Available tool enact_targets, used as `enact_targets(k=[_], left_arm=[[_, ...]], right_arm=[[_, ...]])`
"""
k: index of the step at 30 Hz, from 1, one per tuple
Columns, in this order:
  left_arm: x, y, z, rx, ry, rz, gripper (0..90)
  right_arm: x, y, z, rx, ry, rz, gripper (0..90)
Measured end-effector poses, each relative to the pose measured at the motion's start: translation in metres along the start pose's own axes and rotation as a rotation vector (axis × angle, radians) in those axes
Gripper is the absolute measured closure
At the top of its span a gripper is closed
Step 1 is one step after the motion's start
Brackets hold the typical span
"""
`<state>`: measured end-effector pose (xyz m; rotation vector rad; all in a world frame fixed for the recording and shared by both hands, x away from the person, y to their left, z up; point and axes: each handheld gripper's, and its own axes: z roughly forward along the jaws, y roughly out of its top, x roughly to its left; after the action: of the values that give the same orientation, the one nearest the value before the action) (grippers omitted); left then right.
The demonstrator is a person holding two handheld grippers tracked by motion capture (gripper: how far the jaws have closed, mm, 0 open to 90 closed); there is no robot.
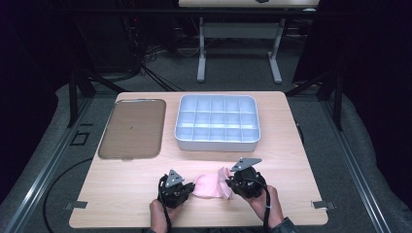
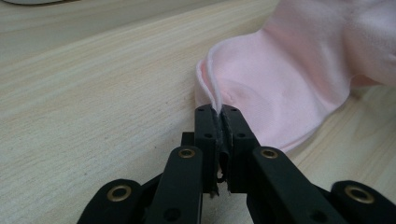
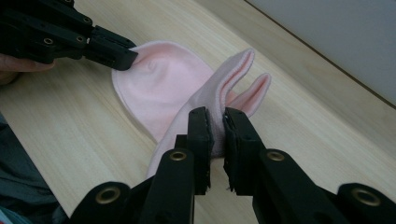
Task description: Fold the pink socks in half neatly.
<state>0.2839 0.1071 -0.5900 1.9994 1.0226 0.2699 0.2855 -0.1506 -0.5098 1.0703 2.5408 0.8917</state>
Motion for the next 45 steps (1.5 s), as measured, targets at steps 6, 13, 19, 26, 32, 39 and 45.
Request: enact_targets(k=[6,13,19,26,32,39,45], left_arm=[[0.0,0.0,0.0,-0.002,-0.006,-0.016,85.9],[0.001,0.0,0.0,0.001,-0.012,-0.018,85.8],[0.002,0.0,0.0,0.001,-0.018,-0.016,85.5],[0.002,0.0,0.0,0.002,-0.023,-0.027,84.9],[0.002,0.0,0.0,0.003,-0.024,-0.028,84.6],[0.003,0.0,0.0,0.003,-0.025,-0.029,84.3],[0.003,0.0,0.001,0.002,-0.025,-0.032,83.9]], right_arm=[[0.01,0.01,0.013,0.015,0.015,-0.034,81.3],[0.019,0.02,0.026,0.032,0.037,-0.069,81.3],[0.026,0.029,0.038,0.047,0.053,-0.09,81.1],[0.032,0.035,0.054,0.072,0.069,-0.103,80.7],[0.037,0.039,0.067,0.09,0.073,-0.111,77.7],[0.037,0.039,0.063,0.025,0.118,-0.065,59.0],[0.029,0.036,0.045,-0.015,0.137,-0.039,53.1]])
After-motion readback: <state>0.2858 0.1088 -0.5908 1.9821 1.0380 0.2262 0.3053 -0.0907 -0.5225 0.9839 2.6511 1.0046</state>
